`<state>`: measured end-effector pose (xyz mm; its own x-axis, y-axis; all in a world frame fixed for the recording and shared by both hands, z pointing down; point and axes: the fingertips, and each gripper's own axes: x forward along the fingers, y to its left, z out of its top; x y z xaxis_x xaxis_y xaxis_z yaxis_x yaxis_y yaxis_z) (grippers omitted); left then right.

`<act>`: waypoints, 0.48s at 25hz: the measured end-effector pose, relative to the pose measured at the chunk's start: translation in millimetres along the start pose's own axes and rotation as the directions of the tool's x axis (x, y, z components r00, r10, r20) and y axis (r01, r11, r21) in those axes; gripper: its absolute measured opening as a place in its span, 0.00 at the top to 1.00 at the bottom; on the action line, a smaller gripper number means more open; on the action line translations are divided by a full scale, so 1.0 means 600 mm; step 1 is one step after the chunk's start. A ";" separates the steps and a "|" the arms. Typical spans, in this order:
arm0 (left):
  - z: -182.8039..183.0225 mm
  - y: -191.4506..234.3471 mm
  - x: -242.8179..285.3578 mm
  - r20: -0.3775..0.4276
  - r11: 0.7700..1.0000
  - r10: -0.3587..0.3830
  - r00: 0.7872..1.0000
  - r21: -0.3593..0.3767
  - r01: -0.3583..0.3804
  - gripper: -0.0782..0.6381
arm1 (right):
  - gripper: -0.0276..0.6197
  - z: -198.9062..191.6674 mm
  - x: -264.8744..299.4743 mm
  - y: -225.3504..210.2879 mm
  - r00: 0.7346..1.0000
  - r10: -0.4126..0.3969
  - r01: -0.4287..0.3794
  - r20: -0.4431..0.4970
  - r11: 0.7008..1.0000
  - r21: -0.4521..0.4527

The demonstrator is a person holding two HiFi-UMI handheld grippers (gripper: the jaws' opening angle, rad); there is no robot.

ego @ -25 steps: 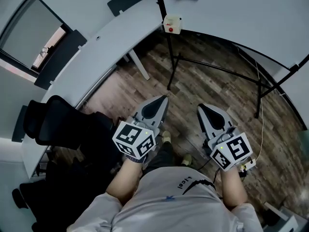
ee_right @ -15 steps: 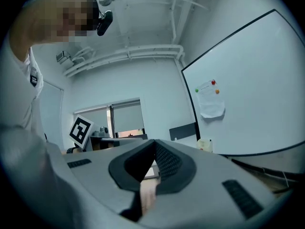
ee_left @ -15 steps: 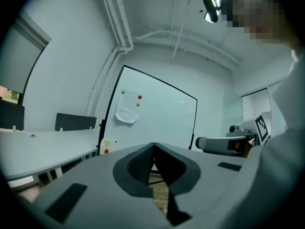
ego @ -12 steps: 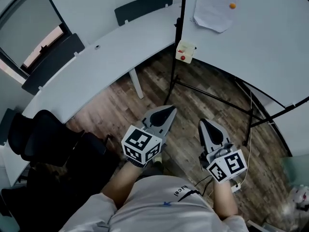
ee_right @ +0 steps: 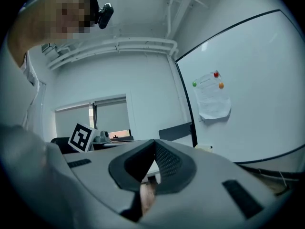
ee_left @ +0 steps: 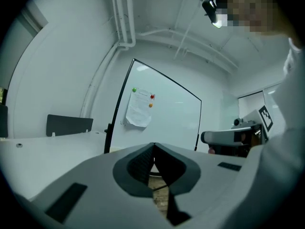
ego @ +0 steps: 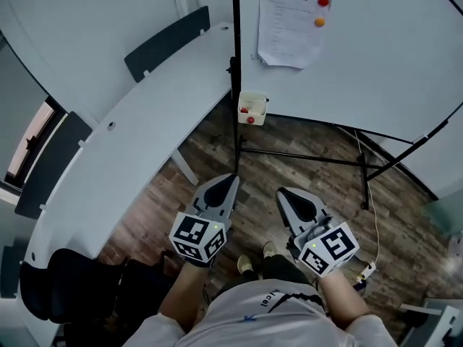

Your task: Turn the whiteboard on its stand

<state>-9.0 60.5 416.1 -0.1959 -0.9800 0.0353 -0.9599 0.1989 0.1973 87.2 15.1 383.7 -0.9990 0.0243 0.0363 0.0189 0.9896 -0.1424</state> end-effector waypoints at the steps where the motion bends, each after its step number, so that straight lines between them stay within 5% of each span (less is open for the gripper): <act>1: 0.000 0.013 0.007 -0.001 1.000 0.001 1.000 -0.002 -0.001 0.88 | 0.94 -0.002 0.015 -0.005 1.000 0.001 -0.001 -0.006 1.000 0.002; 12: 0.036 0.163 0.155 -0.021 0.996 0.038 0.999 0.083 -0.036 0.88 | 0.94 0.015 0.209 -0.123 0.998 0.051 -0.052 0.032 0.998 0.029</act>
<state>-125.4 -11.0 417.4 -0.2280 -0.9716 0.0638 -0.9656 0.2340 0.1134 -40.1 -56.3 390.1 -0.9975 0.0704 -0.0027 0.0698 0.9824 -0.1732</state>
